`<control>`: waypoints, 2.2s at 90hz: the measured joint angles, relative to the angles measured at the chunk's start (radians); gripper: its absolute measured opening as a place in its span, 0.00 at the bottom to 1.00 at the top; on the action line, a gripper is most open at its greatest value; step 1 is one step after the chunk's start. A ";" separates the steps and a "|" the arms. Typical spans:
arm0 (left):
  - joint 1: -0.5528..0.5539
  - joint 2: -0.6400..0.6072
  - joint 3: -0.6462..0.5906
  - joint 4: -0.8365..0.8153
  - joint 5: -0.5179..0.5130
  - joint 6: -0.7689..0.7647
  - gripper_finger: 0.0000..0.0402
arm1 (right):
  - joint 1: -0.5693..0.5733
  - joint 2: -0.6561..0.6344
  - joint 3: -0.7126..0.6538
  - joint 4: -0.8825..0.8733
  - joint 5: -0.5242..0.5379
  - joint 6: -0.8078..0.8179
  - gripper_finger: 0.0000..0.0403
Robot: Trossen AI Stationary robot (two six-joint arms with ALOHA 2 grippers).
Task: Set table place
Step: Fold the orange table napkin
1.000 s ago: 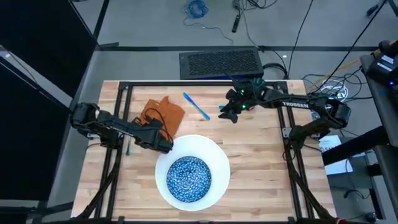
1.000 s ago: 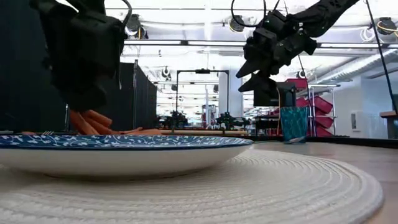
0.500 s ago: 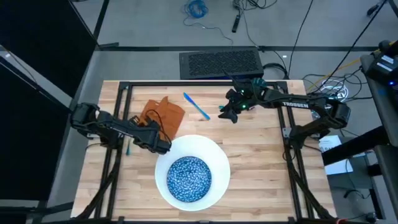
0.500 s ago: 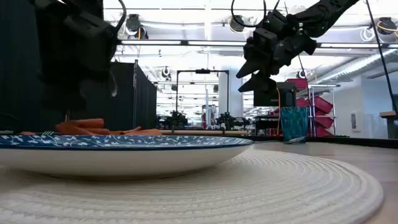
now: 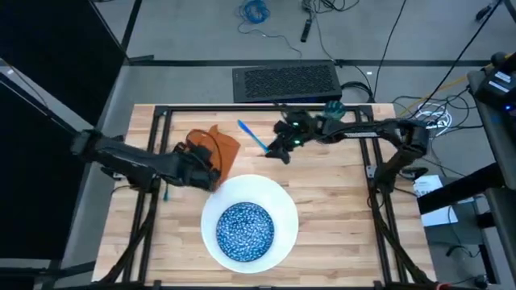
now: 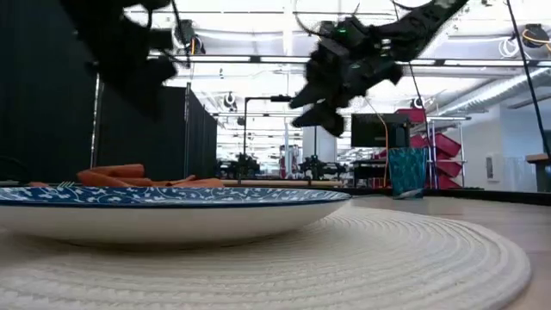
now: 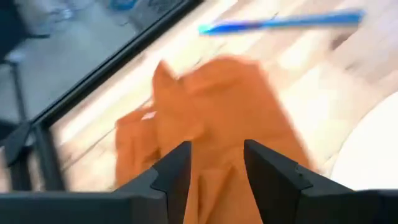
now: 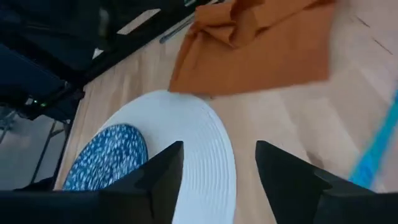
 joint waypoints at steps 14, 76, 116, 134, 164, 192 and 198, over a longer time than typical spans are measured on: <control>0.143 -0.021 -0.022 0.004 0.171 0.131 0.33 | 0.032 0.176 0.235 -0.100 -0.001 -0.087 0.11; 0.495 0.085 -0.048 0.087 0.481 0.573 0.33 | 0.021 0.544 0.736 -0.354 -0.033 -0.145 0.00; 0.509 0.196 -0.059 0.050 0.458 0.640 0.33 | -0.010 0.542 0.737 -0.381 -0.033 -0.154 0.00; 0.525 0.196 -0.059 -0.096 0.407 0.629 0.33 | -0.010 0.542 0.737 -0.395 -0.033 -0.171 0.00; 0.525 0.130 -0.064 -0.420 0.218 0.402 0.33 | -0.018 0.542 0.737 -0.396 -0.032 -0.176 0.00; 0.499 -0.043 -0.064 -0.330 0.289 0.404 0.33 | -0.008 0.545 0.736 -0.329 -0.034 -0.132 0.00; 0.499 -0.056 -0.064 -0.324 0.268 0.403 0.33 | 0.002 0.555 0.736 -0.314 -0.037 -0.113 0.00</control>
